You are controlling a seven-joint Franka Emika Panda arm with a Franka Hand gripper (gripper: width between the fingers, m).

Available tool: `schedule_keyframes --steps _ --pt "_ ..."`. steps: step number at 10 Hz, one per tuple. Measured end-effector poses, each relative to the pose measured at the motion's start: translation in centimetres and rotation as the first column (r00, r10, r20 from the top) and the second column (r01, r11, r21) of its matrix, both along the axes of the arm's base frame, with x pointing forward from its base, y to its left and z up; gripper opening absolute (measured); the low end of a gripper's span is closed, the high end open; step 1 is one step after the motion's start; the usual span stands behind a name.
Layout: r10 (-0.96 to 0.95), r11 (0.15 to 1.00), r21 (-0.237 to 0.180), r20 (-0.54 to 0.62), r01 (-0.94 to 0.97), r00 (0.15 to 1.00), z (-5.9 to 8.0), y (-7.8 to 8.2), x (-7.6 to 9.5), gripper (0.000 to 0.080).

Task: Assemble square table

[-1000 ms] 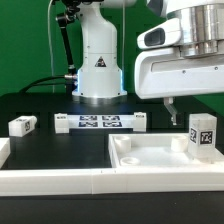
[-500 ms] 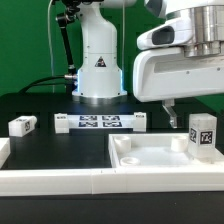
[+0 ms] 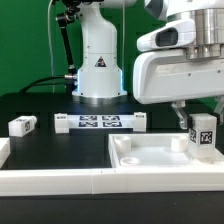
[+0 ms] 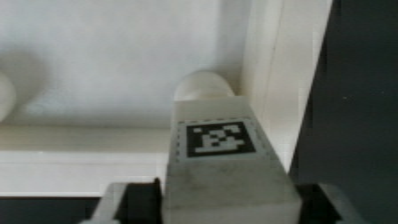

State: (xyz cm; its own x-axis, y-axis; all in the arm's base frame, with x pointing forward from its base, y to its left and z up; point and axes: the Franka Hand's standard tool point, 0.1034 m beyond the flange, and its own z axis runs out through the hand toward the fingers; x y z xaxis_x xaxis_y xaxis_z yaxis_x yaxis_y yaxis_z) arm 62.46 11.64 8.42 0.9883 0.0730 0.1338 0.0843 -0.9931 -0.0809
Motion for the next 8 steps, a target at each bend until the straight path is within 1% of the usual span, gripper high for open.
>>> schedule_keyframes --steps 2,3,4,6,7,8 --pt "-0.052 0.999 0.009 -0.005 0.052 0.999 -0.01 0.0 -0.01 0.029" --pt "-0.145 0.989 0.02 -0.015 0.146 0.989 -0.01 -0.06 0.01 0.029" --pt "-0.244 0.969 0.041 -0.024 0.245 0.969 -0.03 -0.16 0.0 0.029" --pt "-0.474 0.876 0.078 -0.053 0.476 0.879 -0.04 -0.37 -0.09 0.029" --pt "-0.546 0.83 0.089 -0.071 0.551 0.835 -0.04 -0.46 -0.09 0.0291" --pt "-0.633 0.763 0.095 -0.092 0.64 0.769 -0.05 -0.5 -0.1 0.0291"
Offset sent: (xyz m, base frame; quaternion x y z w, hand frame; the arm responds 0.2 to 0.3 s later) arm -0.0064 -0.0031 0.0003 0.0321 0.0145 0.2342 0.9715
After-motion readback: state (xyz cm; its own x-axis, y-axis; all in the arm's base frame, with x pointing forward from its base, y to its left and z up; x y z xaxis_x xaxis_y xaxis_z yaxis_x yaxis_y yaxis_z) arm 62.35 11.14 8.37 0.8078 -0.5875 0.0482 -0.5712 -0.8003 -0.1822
